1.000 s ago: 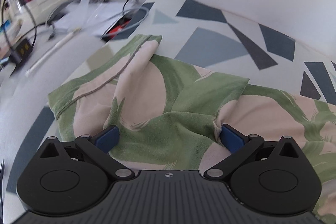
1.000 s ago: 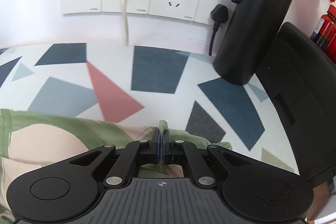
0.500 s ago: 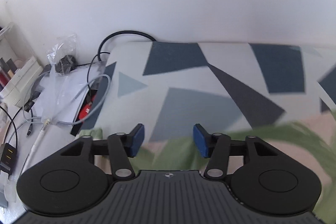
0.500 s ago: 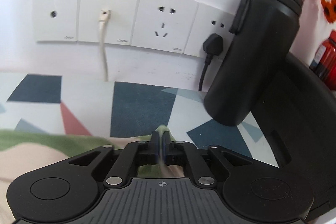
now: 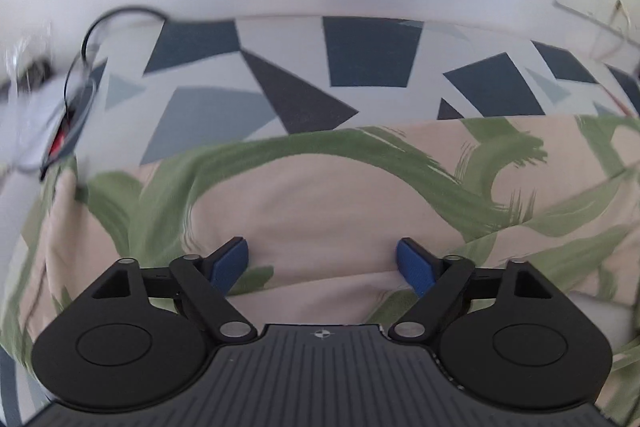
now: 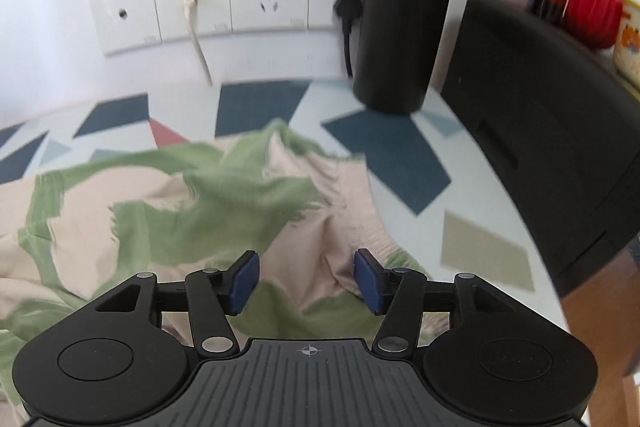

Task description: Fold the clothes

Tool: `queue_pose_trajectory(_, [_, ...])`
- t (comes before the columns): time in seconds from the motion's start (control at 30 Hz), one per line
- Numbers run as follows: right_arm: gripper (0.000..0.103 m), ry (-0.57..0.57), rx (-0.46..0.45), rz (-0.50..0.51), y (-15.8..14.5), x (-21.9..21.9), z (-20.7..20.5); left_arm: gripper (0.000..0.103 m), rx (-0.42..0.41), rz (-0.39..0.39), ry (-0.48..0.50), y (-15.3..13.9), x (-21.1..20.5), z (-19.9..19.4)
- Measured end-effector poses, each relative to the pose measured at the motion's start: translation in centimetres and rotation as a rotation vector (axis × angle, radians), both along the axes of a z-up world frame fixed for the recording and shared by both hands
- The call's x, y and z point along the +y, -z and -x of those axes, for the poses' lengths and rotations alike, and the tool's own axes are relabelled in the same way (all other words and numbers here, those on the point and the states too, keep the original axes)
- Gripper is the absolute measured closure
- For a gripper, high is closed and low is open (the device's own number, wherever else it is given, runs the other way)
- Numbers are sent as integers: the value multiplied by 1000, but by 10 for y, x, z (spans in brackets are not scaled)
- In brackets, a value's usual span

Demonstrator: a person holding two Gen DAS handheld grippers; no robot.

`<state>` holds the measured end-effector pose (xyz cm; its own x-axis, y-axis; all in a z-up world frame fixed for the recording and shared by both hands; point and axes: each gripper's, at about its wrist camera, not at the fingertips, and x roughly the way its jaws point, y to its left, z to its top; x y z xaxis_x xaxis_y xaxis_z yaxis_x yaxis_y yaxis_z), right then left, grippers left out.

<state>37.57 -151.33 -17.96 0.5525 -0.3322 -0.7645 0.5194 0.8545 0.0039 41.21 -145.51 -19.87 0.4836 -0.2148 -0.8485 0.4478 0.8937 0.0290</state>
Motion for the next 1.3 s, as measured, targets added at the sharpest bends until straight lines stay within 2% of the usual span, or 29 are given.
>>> queue_pose_trajectory(0.07, [54, 25, 10, -9, 6, -3, -8, 12, -8, 14, -18, 3, -1, -5])
queue_pose_trajectory(0.2, [51, 41, 12, 63, 12, -10, -23, 0, -58, 31, -35, 10, -1, -22])
queue_pose_trajectory(0.33, [52, 122, 15, 100, 14, -41, -39, 0, -111, -7, -25, 9, -16, -38])
queue_pose_trajectory(0.37, [48, 144, 19, 107, 15, -49, -44, 0, -135, -27, -13, 9, -22, -40])
queue_pose_trajectory(0.47, [48, 207, 22, 88, 15, -68, -49, 0, -187, -57, -13, 9, -35, -49])
queue_pose_trajectory(0.57, [45, 239, 25, 67, 15, -80, -52, 0, -192, -51, -44, 9, -43, -64])
queue_pose_trajectory(0.67, [45, 227, 45, 109, 16, -77, -55, 0, -211, -68, -65, 8, -52, -74])
queue_pose_trajectory(0.83, [41, 267, 74, 87, 13, -77, -58, 0, -229, -135, -88, 0, -59, -85])
queue_pose_trajectory(0.9, [39, 267, 85, 89, 9, -71, -58, 10, -231, -167, -94, -5, -60, -88])
queue_pose_trajectory(0.97, [31, 256, 55, 70, 2, -63, -53, 11, -244, -141, -92, -19, -53, -85])
queue_pose_trajectory(1.1, [28, 212, 26, 52, -11, -48, -48, 11, -176, -39, -81, -41, -34, -69])
queue_pose_trajectory(1.2, [27, 182, 32, 45, -15, -38, -48, 10, -111, -31, -61, -40, -26, -53])
queue_pose_trajectory(1.3, [27, 164, 44, 23, -12, -28, -49, 9, -48, -33, -65, -27, -18, -39])
